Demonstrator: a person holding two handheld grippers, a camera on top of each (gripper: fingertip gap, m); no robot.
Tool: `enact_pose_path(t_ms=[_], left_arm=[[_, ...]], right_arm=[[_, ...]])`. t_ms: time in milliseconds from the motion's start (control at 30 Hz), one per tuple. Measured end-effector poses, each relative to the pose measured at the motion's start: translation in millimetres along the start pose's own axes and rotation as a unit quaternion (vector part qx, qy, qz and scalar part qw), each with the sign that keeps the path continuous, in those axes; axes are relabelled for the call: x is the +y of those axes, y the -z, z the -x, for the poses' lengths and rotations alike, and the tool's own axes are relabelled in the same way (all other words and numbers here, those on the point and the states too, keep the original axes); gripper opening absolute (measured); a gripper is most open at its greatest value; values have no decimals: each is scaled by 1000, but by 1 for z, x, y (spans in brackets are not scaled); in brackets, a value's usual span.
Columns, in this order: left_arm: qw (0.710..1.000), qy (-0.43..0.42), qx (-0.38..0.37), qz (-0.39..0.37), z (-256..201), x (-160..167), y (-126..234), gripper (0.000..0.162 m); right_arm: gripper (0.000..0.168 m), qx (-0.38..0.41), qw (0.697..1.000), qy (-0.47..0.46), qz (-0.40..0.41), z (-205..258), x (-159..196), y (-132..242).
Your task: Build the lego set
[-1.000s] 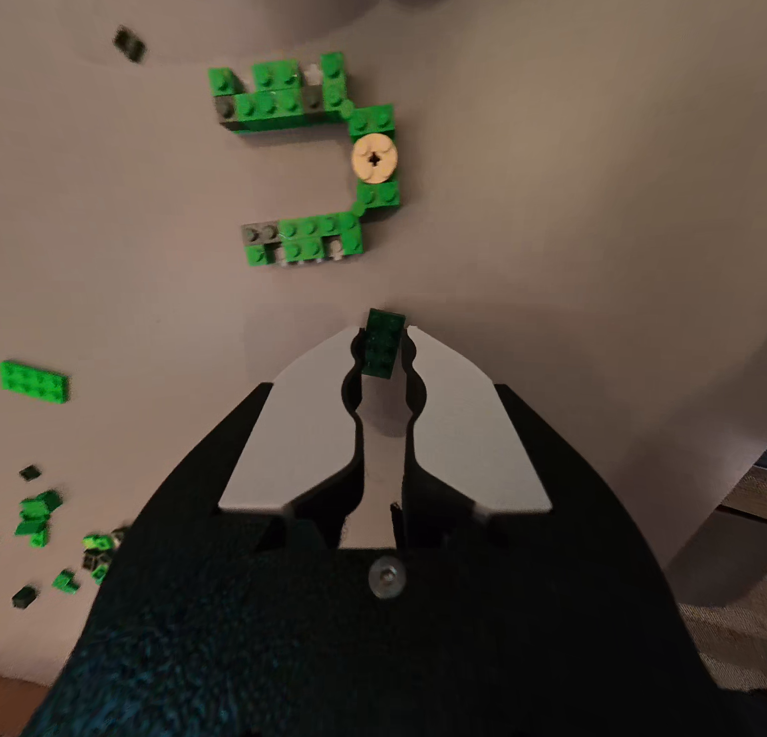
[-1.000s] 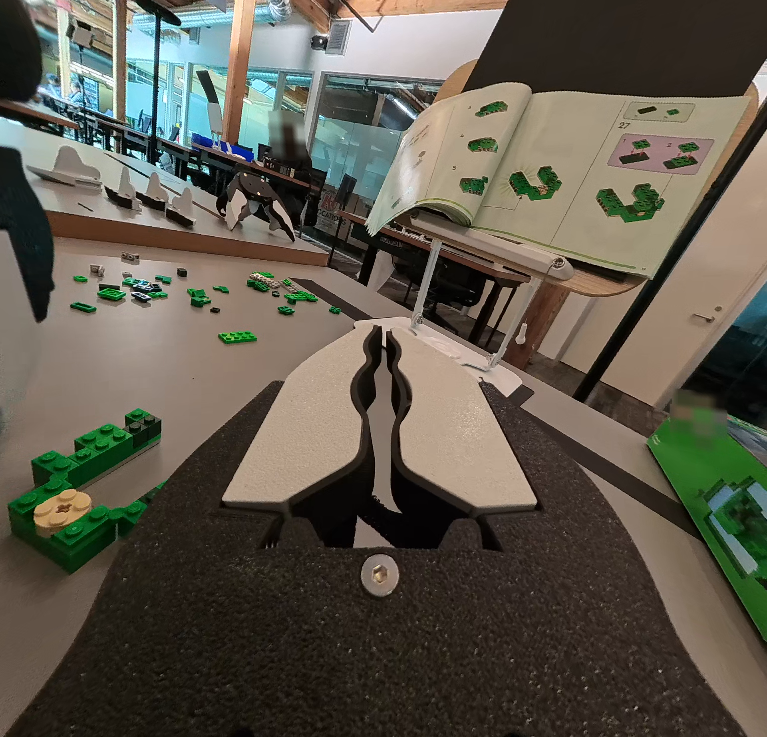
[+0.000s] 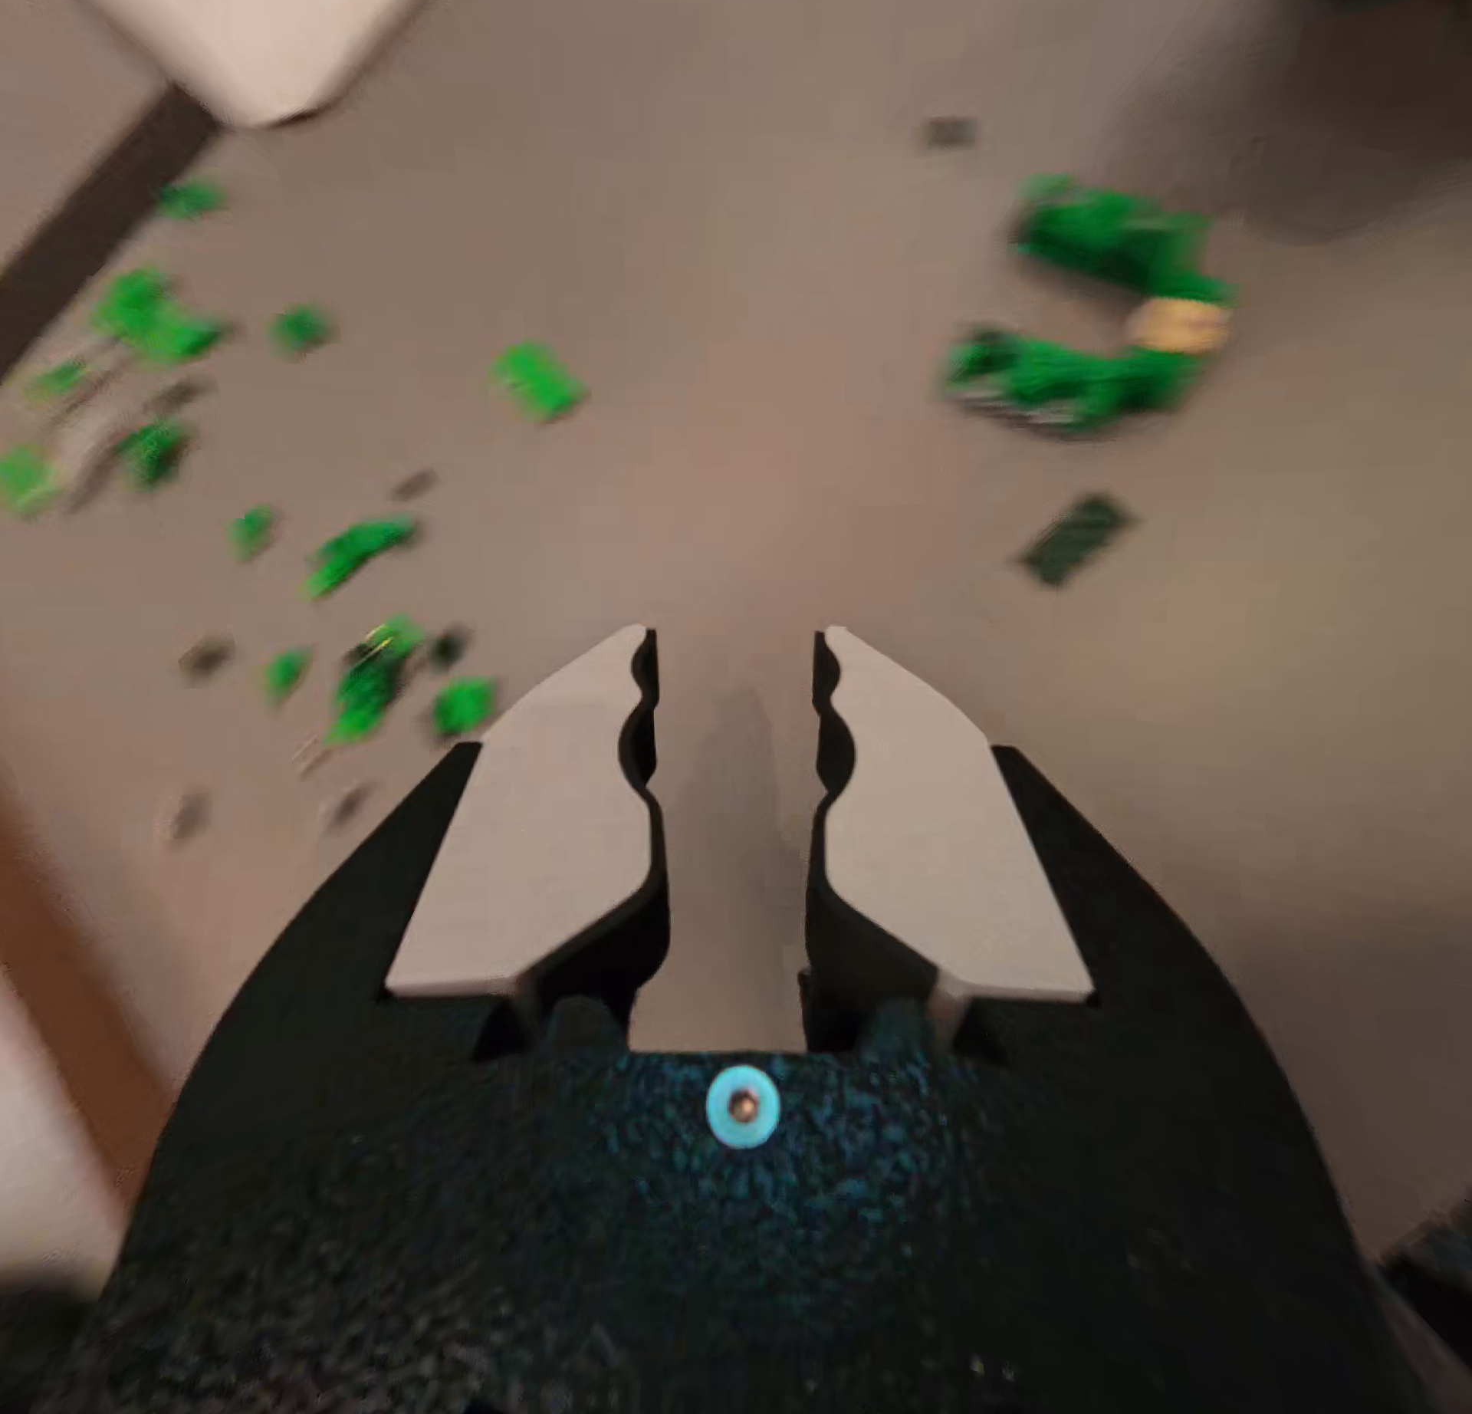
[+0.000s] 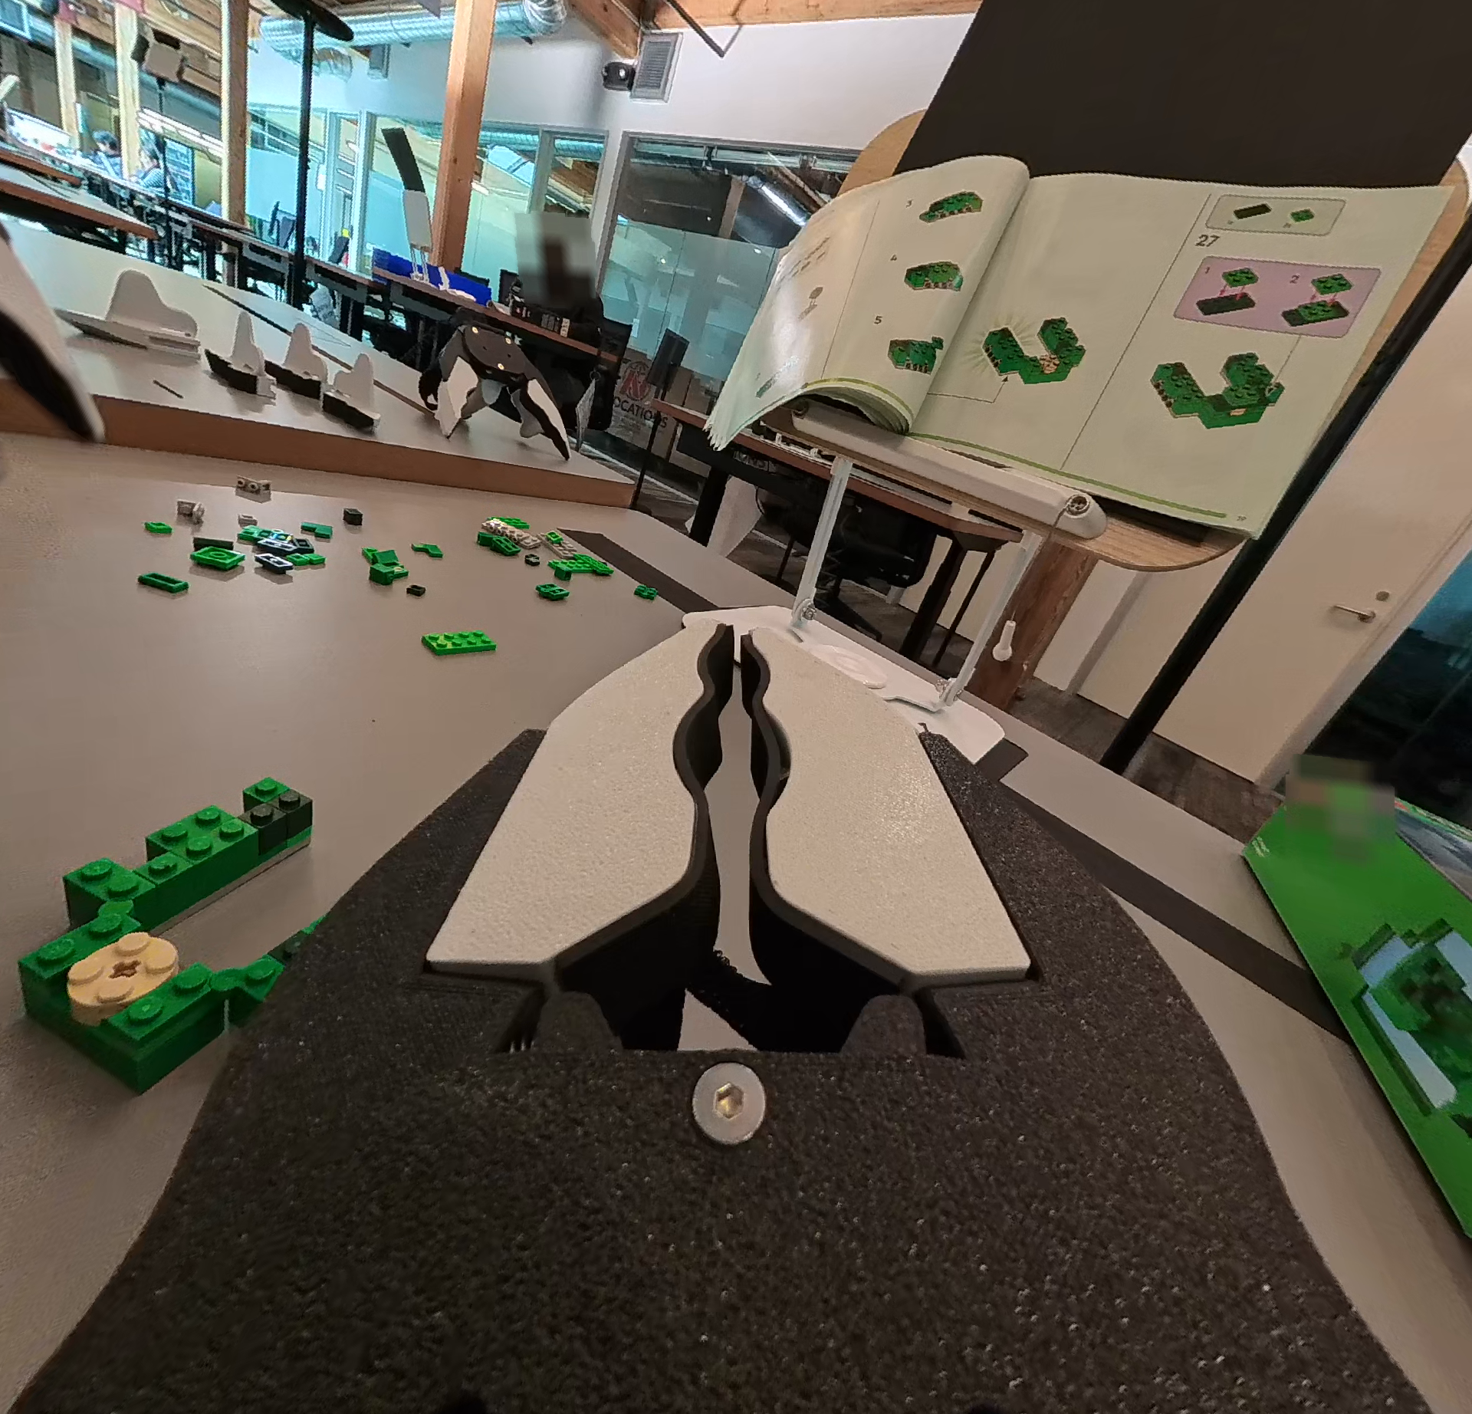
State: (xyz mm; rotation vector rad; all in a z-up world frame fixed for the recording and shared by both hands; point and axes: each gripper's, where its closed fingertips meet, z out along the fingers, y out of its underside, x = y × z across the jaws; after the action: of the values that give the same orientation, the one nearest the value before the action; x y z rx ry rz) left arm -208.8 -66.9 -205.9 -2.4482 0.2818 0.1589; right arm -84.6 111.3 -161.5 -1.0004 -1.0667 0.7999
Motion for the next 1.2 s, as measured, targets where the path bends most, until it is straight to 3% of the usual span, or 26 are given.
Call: enact_pose_path(t_ms=[100,233,367,867,1000,1200], left_arm=[[980,130,-153,-9,82,37,34,28],[956,222,-186,-39,123,64,52,19],[951,232,-201,-28,131,77,43,20],[974,207,-88,-13,72,69,-20,20],[974,204,-97,10,74,70,-30,18],[961,265,-74,4,91,63,-42,17]], right_arm=[[0,-3,1000,3,1,1,0,0],[0,-4,1000,5,3,2,1,-1],[0,-2,1000,6,2,1,1,-1],[0,-3,1000,2,2,1,1,-1],[0,-3,1000,2,2,1,1,-1],[0,-2,1000,1,2,0,0,-1]])
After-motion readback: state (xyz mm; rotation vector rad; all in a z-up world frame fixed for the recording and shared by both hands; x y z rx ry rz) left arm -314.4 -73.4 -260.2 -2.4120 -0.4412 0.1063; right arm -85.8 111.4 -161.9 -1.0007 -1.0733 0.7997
